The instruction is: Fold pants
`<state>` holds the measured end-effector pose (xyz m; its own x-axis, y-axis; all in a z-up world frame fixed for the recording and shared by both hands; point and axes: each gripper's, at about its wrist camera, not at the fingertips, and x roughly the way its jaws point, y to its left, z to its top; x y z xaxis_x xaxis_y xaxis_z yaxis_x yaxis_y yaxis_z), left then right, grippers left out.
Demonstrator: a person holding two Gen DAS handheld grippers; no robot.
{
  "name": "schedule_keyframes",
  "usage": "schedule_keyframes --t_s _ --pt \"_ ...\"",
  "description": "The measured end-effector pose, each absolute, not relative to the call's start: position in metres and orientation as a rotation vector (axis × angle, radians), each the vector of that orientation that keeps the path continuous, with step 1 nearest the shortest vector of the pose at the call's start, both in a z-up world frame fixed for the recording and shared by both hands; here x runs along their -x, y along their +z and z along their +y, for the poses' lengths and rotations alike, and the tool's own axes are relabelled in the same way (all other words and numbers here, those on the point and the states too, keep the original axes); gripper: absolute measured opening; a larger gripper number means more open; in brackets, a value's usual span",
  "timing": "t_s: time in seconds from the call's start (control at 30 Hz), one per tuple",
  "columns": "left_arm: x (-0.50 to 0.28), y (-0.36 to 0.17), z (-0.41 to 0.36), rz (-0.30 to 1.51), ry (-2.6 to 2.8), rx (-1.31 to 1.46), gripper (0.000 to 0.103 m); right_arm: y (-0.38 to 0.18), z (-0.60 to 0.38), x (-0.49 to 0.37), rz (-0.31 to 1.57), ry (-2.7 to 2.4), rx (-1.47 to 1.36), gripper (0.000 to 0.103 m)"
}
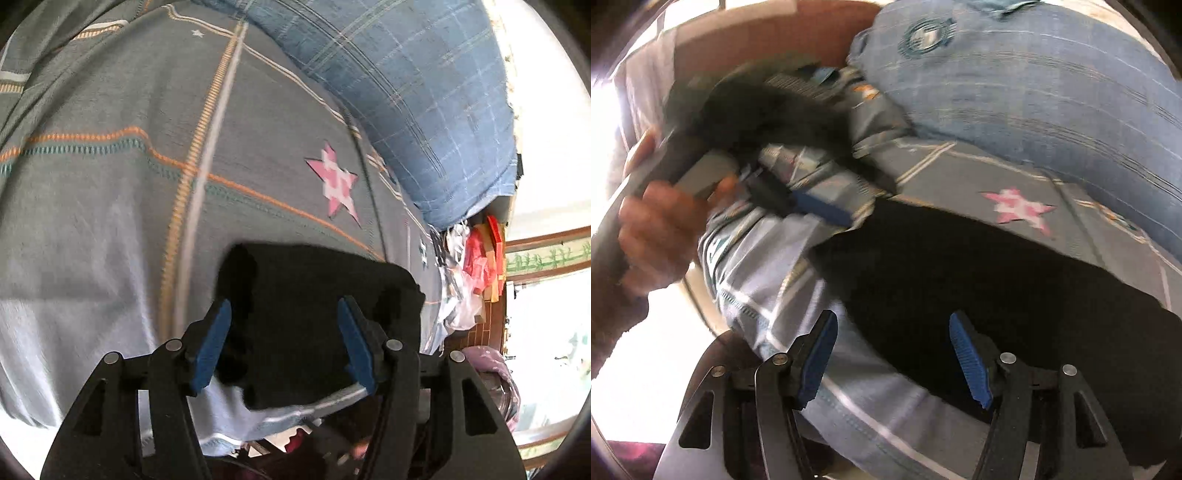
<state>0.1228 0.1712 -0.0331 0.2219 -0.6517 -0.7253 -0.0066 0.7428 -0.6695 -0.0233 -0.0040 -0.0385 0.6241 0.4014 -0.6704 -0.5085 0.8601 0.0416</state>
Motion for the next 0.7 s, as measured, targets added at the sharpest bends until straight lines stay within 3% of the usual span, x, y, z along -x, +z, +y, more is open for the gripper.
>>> schedule_keyframes --t_s 0.23,0.27,0.3,0.33,0.37,0.4,0.6,0.67,0.7 --pt "-0.163 -0.042 0.168 1.356 -0.494 0.580 0.063 -0.060 0.032 0.015 0.634 0.436 0.333 0.064" --pt "-0.166 -0.045 0.161 1.374 -0.496 0.545 0.063 -0.062 0.031 0.010 0.633 0.430 0.336 0.057" --pt "-0.168 -0.047 0.156 1.387 -0.497 0.522 0.063 -0.063 0.031 0.006 0.634 0.428 0.332 0.039" --pt "-0.168 -0.047 0.153 1.388 -0.502 0.500 0.063 -0.060 0.025 0.003 0.634 0.437 0.308 0.033" --pt "-0.168 -0.045 0.151 1.380 -0.512 0.485 0.063 -0.055 0.017 -0.001 0.643 0.461 0.256 0.019" --pt "-0.168 -0.043 0.150 1.378 -0.529 0.479 0.064 -0.050 0.010 -0.001 0.649 0.472 0.220 0.016" --pt "-0.160 -0.054 0.129 1.456 -0.758 0.535 0.068 -0.019 -0.016 0.018 0.589 0.517 0.122 0.015" --pt "-0.151 -0.054 0.118 1.459 -0.819 0.582 0.067 -0.016 -0.024 0.021 0.599 0.527 0.071 0.015" --pt "-0.147 -0.052 0.115 1.444 -0.820 0.595 0.057 -0.016 -0.029 0.022 0.607 0.530 0.046 0.015"
